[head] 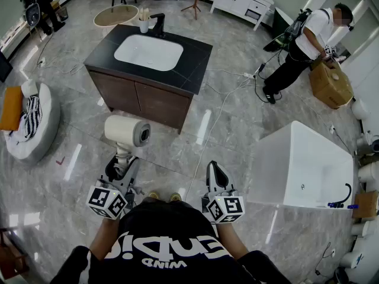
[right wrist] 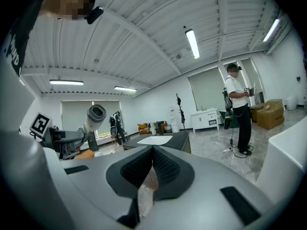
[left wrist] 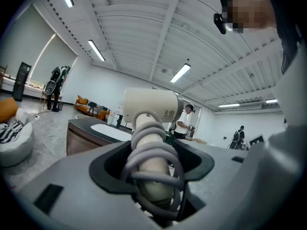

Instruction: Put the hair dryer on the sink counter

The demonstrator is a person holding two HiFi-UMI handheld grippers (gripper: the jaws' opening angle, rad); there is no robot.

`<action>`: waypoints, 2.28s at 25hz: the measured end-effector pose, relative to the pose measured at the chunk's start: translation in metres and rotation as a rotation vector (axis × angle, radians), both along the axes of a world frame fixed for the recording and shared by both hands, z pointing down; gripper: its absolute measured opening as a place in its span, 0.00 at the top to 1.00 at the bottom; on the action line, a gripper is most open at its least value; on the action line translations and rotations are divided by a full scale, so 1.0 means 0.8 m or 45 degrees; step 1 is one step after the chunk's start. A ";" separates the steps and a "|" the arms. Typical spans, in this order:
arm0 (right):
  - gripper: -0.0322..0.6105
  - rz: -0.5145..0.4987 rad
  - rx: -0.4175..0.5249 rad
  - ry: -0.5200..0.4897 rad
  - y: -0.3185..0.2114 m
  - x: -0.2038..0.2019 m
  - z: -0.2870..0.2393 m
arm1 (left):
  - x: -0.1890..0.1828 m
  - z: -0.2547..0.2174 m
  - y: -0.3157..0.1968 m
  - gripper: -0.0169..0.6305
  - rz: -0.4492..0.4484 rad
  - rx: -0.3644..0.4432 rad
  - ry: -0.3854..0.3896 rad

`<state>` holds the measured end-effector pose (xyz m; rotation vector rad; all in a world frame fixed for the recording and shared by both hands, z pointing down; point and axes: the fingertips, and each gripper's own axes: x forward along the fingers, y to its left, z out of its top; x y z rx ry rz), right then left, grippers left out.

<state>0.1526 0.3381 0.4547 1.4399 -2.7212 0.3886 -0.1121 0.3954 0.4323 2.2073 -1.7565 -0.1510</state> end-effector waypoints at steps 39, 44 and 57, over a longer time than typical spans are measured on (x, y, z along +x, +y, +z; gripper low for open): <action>0.91 0.123 -0.011 -0.058 -0.190 -0.074 0.038 | -0.049 0.025 -0.204 0.56 0.207 -0.030 0.007; 0.91 0.110 -0.030 -0.046 -0.252 -0.073 0.038 | -0.047 0.023 -0.267 0.56 0.201 -0.043 0.024; 0.91 0.117 -0.047 -0.039 -0.422 -0.046 0.017 | -0.031 0.008 -0.437 0.56 0.190 -0.080 0.027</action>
